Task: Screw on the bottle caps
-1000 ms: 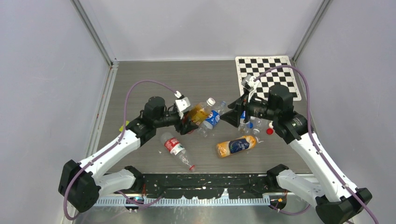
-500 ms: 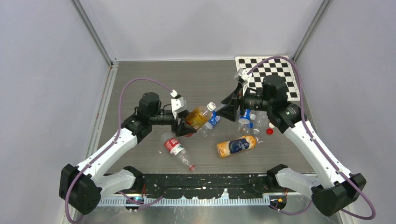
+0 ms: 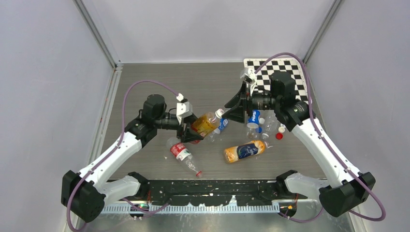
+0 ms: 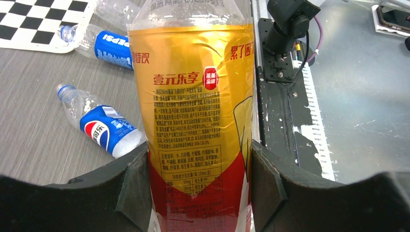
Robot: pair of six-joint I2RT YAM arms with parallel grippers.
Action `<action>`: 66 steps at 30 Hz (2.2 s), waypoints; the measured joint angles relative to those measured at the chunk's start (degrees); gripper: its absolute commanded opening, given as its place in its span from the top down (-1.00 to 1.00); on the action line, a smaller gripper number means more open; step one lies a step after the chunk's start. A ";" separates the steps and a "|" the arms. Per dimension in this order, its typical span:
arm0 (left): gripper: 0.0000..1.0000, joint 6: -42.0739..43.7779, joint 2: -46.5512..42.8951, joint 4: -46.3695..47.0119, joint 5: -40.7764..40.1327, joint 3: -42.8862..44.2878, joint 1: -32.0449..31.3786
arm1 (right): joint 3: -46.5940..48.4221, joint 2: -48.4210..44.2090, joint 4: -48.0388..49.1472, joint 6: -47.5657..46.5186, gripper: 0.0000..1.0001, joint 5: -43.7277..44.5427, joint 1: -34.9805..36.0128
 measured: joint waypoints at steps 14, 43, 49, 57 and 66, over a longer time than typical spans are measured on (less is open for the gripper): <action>1.00 0.00 0.33 -0.52 1.84 0.59 0.00 | 2.62 3.06 -0.02 0.20 -0.07 -5.95 0.00; 1.00 5.25 -3.23 -1.79 -25.81 1.11 -11.28 | 0.31 1.60 0.37 13.88 0.99 1.51 -0.50; 1.00 15.93 -2.93 4.61 -56.48 -4.66 -24.85 | -9.07 -1.97 3.26 33.55 0.99 13.05 -0.70; 1.00 29.66 6.73 18.34 -84.37 -9.70 -36.98 | -22.75 -7.61 8.09 57.64 0.32 26.40 -0.85; 1.00 21.62 -1.05 10.88 -72.65 -8.22 -30.84 | -18.03 -12.74 7.02 44.00 -0.31 28.30 -0.39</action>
